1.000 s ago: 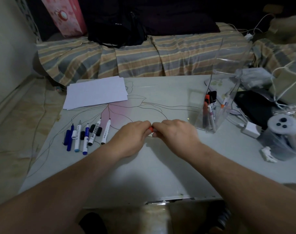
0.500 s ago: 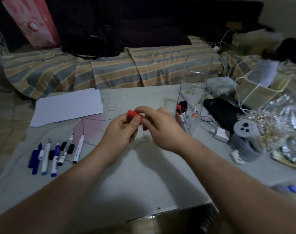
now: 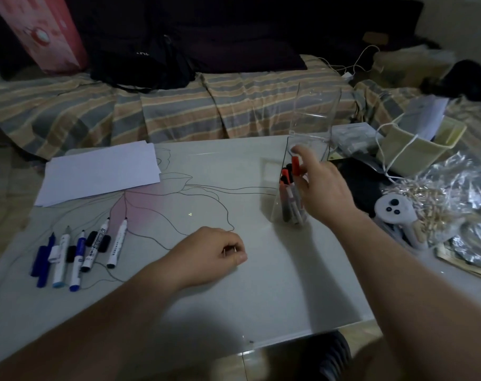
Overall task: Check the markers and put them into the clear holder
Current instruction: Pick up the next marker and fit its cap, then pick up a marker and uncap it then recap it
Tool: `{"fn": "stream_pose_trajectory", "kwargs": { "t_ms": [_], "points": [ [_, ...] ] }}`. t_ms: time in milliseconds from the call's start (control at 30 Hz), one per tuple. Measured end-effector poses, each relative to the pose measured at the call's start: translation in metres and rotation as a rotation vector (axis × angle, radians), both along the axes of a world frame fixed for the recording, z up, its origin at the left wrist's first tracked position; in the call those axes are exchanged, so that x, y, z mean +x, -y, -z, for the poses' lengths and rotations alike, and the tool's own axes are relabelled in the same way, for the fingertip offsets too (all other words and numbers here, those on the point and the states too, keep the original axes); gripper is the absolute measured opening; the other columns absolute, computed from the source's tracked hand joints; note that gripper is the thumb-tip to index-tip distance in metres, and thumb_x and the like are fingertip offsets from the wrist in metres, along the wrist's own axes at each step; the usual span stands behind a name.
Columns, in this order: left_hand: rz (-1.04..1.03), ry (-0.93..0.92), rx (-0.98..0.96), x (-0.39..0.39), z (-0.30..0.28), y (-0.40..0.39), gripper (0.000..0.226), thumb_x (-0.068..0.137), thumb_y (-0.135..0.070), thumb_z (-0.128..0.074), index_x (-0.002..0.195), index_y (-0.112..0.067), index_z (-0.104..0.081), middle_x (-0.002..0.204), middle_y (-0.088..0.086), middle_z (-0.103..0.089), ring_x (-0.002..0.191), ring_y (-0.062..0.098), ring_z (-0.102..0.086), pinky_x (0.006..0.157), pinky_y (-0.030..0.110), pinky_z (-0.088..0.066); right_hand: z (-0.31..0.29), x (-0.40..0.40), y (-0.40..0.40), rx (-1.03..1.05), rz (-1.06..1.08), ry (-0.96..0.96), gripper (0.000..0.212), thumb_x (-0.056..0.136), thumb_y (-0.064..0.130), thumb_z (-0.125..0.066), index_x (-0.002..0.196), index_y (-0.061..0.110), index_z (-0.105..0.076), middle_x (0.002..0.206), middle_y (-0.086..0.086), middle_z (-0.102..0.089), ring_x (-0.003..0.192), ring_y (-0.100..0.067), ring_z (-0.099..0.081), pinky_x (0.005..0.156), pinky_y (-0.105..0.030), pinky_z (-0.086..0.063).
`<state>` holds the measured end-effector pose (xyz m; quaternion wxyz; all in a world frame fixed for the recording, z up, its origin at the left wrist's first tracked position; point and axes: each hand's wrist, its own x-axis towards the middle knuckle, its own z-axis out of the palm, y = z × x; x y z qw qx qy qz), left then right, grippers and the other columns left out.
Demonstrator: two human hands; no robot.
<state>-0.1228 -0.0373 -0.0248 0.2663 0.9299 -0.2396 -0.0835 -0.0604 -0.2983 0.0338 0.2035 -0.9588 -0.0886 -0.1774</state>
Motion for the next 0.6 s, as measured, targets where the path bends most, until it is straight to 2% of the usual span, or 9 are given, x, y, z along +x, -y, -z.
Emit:
{"fn": "stream_pose_trajectory", "kwargs": {
  "t_ms": [100, 200, 267, 333, 400, 467, 533, 600],
  "points": [
    [0.004, 0.004, 0.005, -0.001, -0.001, -0.001, 0.017, 0.090, -0.049, -0.058, 0.096, -0.037, -0.068, 0.083, -0.016, -0.063, 0.081, 0.002, -0.057, 0.076, 0.027, -0.051, 0.005, -0.002, 0.000, -0.040, 0.034, -0.052, 0.030, 0.103, 0.021, -0.046, 0.131, 0.033, -0.045, 0.097, 0.001, -0.066, 0.096, -0.026, -0.045, 0.074, -0.041, -0.040],
    [0.011, 0.014, 0.031, -0.003, -0.001, -0.006, 0.017, 0.091, -0.048, -0.057, 0.097, -0.036, -0.068, 0.083, -0.016, -0.063, 0.081, 0.001, -0.057, 0.076, 0.028, -0.051, 0.004, 0.001, 0.001, -0.190, 0.074, -0.107, 0.039, 0.093, 0.006, -0.044, 0.119, 0.028, -0.064, 0.097, 0.000, -0.069, 0.092, -0.025, -0.040, 0.071, -0.037, -0.030],
    [0.005, 0.006, 0.040, -0.002, -0.002, -0.009, 0.018, 0.090, -0.049, -0.056, 0.097, -0.037, -0.067, 0.084, -0.017, -0.064, 0.082, 0.001, -0.057, 0.076, 0.028, -0.051, 0.004, 0.002, 0.003, -0.244, 0.094, -0.147, 0.046, 0.089, 0.002, -0.042, 0.115, 0.028, -0.069, 0.104, 0.000, -0.070, 0.091, -0.025, -0.037, 0.071, -0.037, -0.033],
    [-0.001, -0.008, 0.053, 0.001, -0.001, -0.011, 0.017, 0.091, -0.048, -0.055, 0.097, -0.038, -0.067, 0.086, -0.017, -0.066, 0.083, 0.001, -0.058, 0.078, 0.029, -0.052, 0.002, 0.001, 0.005, -0.242, 0.101, -0.159, 0.045, 0.090, 0.005, -0.043, 0.118, 0.027, -0.070, 0.115, -0.001, -0.068, 0.097, -0.029, -0.039, 0.075, -0.038, -0.037],
    [-0.010, -0.027, 0.073, 0.005, -0.002, -0.017, 0.016, 0.094, -0.043, -0.054, 0.099, -0.037, -0.069, 0.093, -0.018, -0.068, 0.089, 0.000, -0.058, 0.084, 0.030, -0.051, -0.001, -0.001, 0.000, -0.198, 0.117, -0.094, 0.037, 0.093, 0.011, -0.048, 0.121, 0.023, -0.069, 0.122, -0.003, -0.063, 0.104, -0.033, -0.042, 0.082, -0.041, -0.040],
    [-0.020, -0.034, 0.099, 0.008, -0.002, -0.028, 0.017, 0.098, -0.035, -0.054, 0.102, -0.035, -0.071, 0.101, -0.017, -0.069, 0.095, 0.002, -0.057, 0.089, 0.027, -0.047, -0.002, -0.003, -0.015, -0.138, 0.130, 0.032, 0.033, 0.094, 0.017, -0.054, 0.123, 0.021, -0.068, 0.121, -0.004, -0.061, 0.106, -0.034, -0.045, 0.086, -0.042, -0.040],
    [-0.055, -0.032, 0.127, 0.011, -0.005, -0.041, 0.020, 0.100, -0.029, -0.055, 0.106, -0.034, -0.073, 0.106, -0.014, -0.067, 0.101, 0.006, -0.057, 0.093, 0.025, -0.041, 0.004, -0.009, -0.042, -0.130, 0.044, 0.114, 0.035, 0.093, 0.012, -0.054, 0.124, 0.021, -0.069, 0.117, -0.005, -0.063, 0.103, -0.032, -0.049, 0.087, -0.041, -0.040],
    [-0.147, -0.052, 0.182, 0.018, -0.004, -0.061, 0.024, 0.100, -0.025, -0.054, 0.110, -0.037, -0.072, 0.110, -0.011, -0.064, 0.110, 0.010, -0.057, 0.093, 0.026, -0.035, 0.019, -0.020, -0.076, -0.113, -0.126, 0.077, 0.036, 0.090, 0.010, -0.055, 0.122, 0.021, -0.069, 0.113, -0.004, -0.063, 0.101, -0.031, -0.052, 0.089, -0.041, -0.043]
  ]
}}
